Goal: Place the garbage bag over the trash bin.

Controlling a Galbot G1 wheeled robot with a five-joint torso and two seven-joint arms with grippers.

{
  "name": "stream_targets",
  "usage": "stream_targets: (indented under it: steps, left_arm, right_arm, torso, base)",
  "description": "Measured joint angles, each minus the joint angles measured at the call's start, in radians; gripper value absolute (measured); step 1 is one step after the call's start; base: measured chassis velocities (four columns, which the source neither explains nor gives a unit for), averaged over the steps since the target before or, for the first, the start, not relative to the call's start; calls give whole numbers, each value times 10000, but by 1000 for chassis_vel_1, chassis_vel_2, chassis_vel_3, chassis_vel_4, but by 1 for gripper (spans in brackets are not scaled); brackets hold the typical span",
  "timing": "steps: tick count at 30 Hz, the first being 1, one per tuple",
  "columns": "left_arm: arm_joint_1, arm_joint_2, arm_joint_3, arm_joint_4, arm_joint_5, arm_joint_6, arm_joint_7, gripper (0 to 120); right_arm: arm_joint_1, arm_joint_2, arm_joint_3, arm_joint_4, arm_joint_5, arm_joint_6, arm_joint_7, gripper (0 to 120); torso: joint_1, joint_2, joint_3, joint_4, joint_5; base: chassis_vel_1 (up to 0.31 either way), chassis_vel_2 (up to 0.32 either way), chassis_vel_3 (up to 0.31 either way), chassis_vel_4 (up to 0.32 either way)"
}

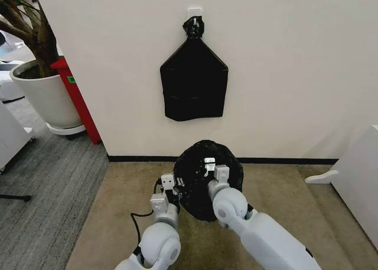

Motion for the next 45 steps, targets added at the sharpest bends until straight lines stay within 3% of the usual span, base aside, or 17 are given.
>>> stream_targets:
  steps: [12, 22, 26, 31, 36, 45]
  left_arm:
    - [558, -40, 18, -456, 688, -87, 226, 1]
    - [143, 4, -150, -197, 506, -160, 192, 1]
    - [35, -117, -149, -189, 482, -142, 161, 1]
    - [215, -246, -67, -109, 598, -144, 184, 1]
    - [325, -232, -16, -100, 685, -167, 202, 1]
    - [356, -224, -57, -69, 770, -259, 238, 1]
  right_arm:
    - [660, 299, -556, -1479, -439, 208, -7, 0]
    - [-300, -547, -238, -1076, -783, 323, -338, 0]
    - [-290, -300, -767, -872, -852, 314, -251, 0]
    - [667, 565, -1307, -1193, -771, 201, -14, 0]
    - [1207, 802, -1218, -1481, -678, 206, 55, 0]
    - [639, -102, -620, -1372, -831, 366, -175, 0]
  torso:
    - [0, 0, 0, 2, 1]
    - [0, 0, 0, -6, 0]
    - [0, 0, 0, -3, -2]
    - [0, -1, 0, 4, 2]
    - [0, 0, 0, 4, 1]
    - [0, 0, 0, -2, 0]
  base:
    - [0, 0, 0, 0]
    - [0, 0, 0, 0]
    - [0, 0, 0, 0]
    - [0, 0, 0, 0]
    - [0, 0, 0, 0]
    - [0, 0, 0, 0]
